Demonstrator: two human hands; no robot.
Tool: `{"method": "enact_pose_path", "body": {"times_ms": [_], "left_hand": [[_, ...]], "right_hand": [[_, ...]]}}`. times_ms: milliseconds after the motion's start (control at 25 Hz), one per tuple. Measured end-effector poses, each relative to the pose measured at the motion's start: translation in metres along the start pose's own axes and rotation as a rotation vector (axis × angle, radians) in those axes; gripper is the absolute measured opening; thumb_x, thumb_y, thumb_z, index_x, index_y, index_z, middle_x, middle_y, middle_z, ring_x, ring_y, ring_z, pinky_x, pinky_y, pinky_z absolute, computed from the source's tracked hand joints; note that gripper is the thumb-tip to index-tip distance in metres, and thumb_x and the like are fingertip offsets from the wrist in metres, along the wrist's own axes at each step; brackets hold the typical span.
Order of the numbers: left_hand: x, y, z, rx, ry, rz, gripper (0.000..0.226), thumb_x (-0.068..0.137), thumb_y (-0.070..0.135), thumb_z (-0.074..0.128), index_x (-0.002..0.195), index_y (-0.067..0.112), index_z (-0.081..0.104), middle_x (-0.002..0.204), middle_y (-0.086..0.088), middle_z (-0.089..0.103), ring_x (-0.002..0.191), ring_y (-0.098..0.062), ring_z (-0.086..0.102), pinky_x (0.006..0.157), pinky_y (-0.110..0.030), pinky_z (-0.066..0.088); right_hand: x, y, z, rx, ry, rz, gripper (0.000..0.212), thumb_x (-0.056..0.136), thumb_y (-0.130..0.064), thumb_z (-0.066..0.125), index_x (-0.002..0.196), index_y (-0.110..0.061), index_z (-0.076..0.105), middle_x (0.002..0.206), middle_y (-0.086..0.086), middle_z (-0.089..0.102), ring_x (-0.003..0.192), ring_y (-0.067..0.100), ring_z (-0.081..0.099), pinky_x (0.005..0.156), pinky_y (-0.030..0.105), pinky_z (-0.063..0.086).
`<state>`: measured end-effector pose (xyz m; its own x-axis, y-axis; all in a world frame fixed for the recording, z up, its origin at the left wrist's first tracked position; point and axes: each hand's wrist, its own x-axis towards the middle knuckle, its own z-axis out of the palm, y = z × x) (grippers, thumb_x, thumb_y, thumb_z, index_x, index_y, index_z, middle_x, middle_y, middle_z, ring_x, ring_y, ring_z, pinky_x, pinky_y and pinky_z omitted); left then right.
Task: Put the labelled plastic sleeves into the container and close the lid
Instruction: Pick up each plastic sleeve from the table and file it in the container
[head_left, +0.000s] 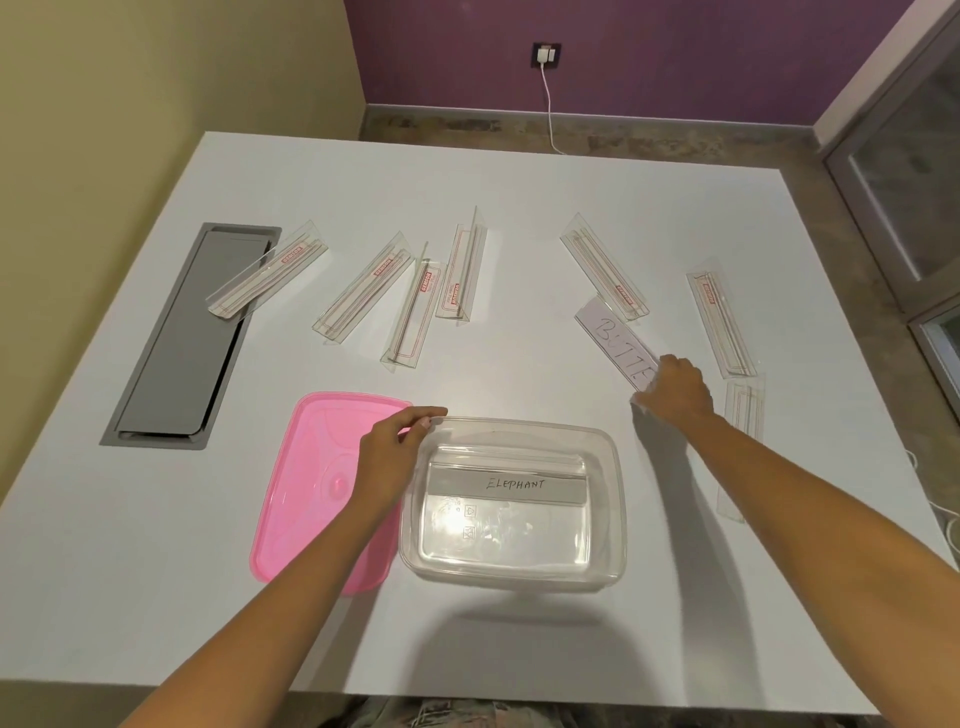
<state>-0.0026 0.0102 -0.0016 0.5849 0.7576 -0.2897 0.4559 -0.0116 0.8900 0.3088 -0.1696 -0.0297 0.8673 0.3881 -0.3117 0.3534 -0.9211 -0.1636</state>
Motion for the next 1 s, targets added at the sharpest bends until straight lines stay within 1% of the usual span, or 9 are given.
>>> {"method": "enact_pose_path", "body": {"times_ms": [240, 320, 440, 520, 640, 680, 800, 880, 1000], "left_hand": [[0.001, 0.0, 0.0, 0.037, 0.005, -0.002, 0.026, 0.096, 0.018, 0.049, 0.109, 0.021, 0.071, 0.104, 0.007, 0.07, 0.094, -0.005, 0.062, 0.077, -0.012, 0.045], [0.001, -0.001, 0.0, 0.054, 0.003, -0.004, 0.026, 0.096, 0.018, 0.049, 0.11, 0.022, 0.071, 0.103, 0.01, 0.069, 0.09, 0.004, 0.06, 0.072, -0.004, 0.043], [0.0, -0.001, -0.001, 0.057, 0.003, -0.011, 0.026, 0.096, 0.019, 0.049, 0.11, 0.023, 0.07, 0.102, 0.013, 0.068, 0.088, 0.015, 0.056, 0.066, 0.002, 0.042], [0.0, -0.001, -0.001, 0.05, -0.003, -0.011, 0.026, 0.096, 0.019, 0.049, 0.11, 0.023, 0.07, 0.101, 0.014, 0.068, 0.089, 0.015, 0.056, 0.065, 0.003, 0.042], [0.0, -0.001, -0.001, 0.038, -0.006, -0.017, 0.025, 0.096, 0.021, 0.05, 0.11, 0.024, 0.071, 0.101, 0.013, 0.069, 0.088, 0.013, 0.057, 0.065, -0.001, 0.043], [0.0, -0.001, -0.002, 0.037, -0.007, -0.019, 0.025, 0.095, 0.021, 0.05, 0.109, 0.024, 0.071, 0.102, 0.013, 0.069, 0.087, 0.014, 0.057, 0.065, 0.0, 0.043], [0.001, -0.001, -0.002, 0.038, -0.013, -0.009, 0.025, 0.095, 0.021, 0.05, 0.108, 0.025, 0.071, 0.101, 0.015, 0.069, 0.087, 0.013, 0.056, 0.065, 0.001, 0.043], [0.001, -0.002, -0.001, 0.044, -0.013, -0.002, 0.025, 0.095, 0.021, 0.05, 0.108, 0.024, 0.071, 0.102, 0.014, 0.069, 0.088, 0.012, 0.057, 0.064, 0.0, 0.044], [0.001, -0.002, 0.0, 0.019, -0.014, -0.002, 0.024, 0.095, 0.022, 0.05, 0.108, 0.024, 0.071, 0.104, 0.012, 0.07, 0.091, 0.003, 0.06, 0.066, -0.004, 0.046]], "right_hand": [[0.014, 0.006, 0.02, -0.08, 0.033, 0.089, 0.059, 0.072, -0.021, 0.075, 0.115, 0.006, 0.046, 0.117, 0.023, 0.053, 0.111, 0.038, 0.048, 0.087, 0.043, 0.047], [0.016, 0.005, 0.019, -0.084, -0.021, 0.165, 0.07, 0.063, -0.029, 0.082, 0.114, 0.004, 0.046, 0.116, 0.02, 0.052, 0.111, 0.035, 0.047, 0.087, 0.04, 0.046], [0.017, 0.006, 0.013, -0.056, -0.119, 0.199, 0.071, 0.063, -0.033, 0.083, 0.115, 0.002, 0.049, 0.12, 0.018, 0.05, 0.114, 0.034, 0.047, 0.088, 0.038, 0.046], [0.013, 0.008, 0.006, 0.044, -0.188, 0.19, 0.068, 0.064, -0.031, 0.084, 0.115, 0.002, 0.053, 0.119, 0.017, 0.052, 0.112, 0.034, 0.05, 0.087, 0.037, 0.049], [-0.006, 0.008, -0.012, 0.298, -0.222, 0.172, 0.056, 0.063, -0.025, 0.085, 0.104, 0.002, 0.059, 0.104, 0.015, 0.059, 0.094, 0.029, 0.059, 0.063, 0.029, 0.05], [-0.015, 0.008, -0.018, 0.395, -0.196, 0.159, 0.049, 0.064, -0.023, 0.084, 0.099, 0.001, 0.059, 0.103, 0.015, 0.061, 0.091, 0.028, 0.061, 0.063, 0.031, 0.052], [-0.055, 0.001, -0.04, 0.676, -0.113, 0.033, 0.054, 0.068, -0.023, 0.084, 0.111, -0.009, 0.054, 0.112, 0.006, 0.061, 0.095, 0.026, 0.063, 0.07, 0.036, 0.055], [-0.089, -0.005, -0.057, 0.71, -0.105, -0.13, 0.059, 0.064, -0.028, 0.086, 0.113, -0.023, 0.054, 0.107, -0.006, 0.062, 0.09, 0.016, 0.063, 0.065, 0.024, 0.05], [-0.137, -0.016, -0.068, 0.625, -0.125, -0.347, 0.058, 0.055, -0.032, 0.089, 0.101, -0.042, 0.055, 0.103, -0.022, 0.06, 0.087, -0.003, 0.061, 0.063, 0.011, 0.047]]}}
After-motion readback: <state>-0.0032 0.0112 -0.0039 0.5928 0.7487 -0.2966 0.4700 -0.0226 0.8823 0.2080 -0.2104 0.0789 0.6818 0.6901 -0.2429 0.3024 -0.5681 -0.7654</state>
